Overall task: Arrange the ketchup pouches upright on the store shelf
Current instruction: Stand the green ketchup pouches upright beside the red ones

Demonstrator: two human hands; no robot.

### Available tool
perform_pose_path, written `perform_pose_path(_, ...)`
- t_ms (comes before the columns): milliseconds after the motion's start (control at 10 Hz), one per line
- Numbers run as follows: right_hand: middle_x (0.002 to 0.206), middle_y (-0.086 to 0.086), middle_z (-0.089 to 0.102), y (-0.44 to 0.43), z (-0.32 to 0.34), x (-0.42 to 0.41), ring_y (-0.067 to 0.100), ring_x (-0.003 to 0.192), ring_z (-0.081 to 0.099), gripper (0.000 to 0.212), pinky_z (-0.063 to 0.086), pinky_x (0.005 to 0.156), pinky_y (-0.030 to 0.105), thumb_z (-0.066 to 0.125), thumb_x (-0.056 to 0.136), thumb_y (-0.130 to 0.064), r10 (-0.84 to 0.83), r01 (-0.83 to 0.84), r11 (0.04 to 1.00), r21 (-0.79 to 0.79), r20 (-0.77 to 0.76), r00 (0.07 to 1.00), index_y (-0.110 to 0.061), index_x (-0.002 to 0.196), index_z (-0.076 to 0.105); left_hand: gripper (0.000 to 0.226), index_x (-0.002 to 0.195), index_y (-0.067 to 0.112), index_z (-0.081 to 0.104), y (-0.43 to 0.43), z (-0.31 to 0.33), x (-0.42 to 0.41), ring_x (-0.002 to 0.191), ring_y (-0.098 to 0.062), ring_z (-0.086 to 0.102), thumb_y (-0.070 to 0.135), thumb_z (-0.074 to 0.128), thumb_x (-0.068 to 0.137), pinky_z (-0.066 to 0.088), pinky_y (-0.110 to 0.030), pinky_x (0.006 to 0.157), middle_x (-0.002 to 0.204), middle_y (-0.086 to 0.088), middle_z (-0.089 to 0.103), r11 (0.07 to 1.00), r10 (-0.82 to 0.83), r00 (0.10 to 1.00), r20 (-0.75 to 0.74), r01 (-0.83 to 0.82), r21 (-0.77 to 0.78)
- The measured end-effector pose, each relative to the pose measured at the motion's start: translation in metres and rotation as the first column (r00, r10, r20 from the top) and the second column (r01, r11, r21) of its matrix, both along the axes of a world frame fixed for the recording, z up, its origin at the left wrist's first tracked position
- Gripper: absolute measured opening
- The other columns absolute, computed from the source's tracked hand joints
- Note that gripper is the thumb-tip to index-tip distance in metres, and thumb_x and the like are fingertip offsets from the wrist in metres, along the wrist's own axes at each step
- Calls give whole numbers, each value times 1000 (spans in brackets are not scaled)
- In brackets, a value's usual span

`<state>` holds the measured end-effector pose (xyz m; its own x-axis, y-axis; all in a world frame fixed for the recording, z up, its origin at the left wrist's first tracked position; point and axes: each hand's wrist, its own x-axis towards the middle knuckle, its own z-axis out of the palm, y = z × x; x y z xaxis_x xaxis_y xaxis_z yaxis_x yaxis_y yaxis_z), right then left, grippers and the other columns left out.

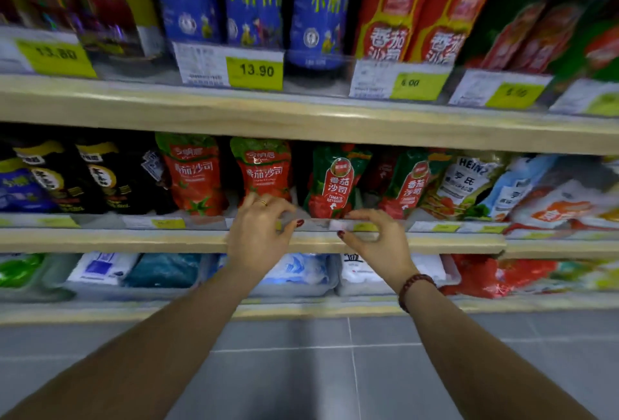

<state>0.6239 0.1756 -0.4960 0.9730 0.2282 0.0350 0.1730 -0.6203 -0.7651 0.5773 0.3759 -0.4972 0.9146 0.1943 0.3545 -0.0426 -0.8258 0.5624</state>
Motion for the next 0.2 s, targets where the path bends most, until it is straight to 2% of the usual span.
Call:
perform_pose_path(100, 108, 3, 64, -4, 40, -26, 14, 96, 56, 24, 41, 80, 17, 75, 77, -18, -49, 60, 992, 112, -93, 994, -15, 99, 66, 12, 84, 11, 70, 1, 40, -18, 87, -28, 54, 13, 74, 74, 47, -41, 70, 81, -6, 66, 998, -24, 998, -61, 20, -66)
perform_pose_path(200, 92, -3, 65, -2, 92, -53, 14, 86, 59, 17, 44, 69, 8, 76, 76, -14, -80, 108, 976, 189, -151, 985, -17, 90, 67, 13, 86, 11, 70, -1, 89, -40, 90, -26, 55, 15, 75, 74, 47, -38, 75, 84, -4, 67, 987, -58, 992, -111, 40, -157)
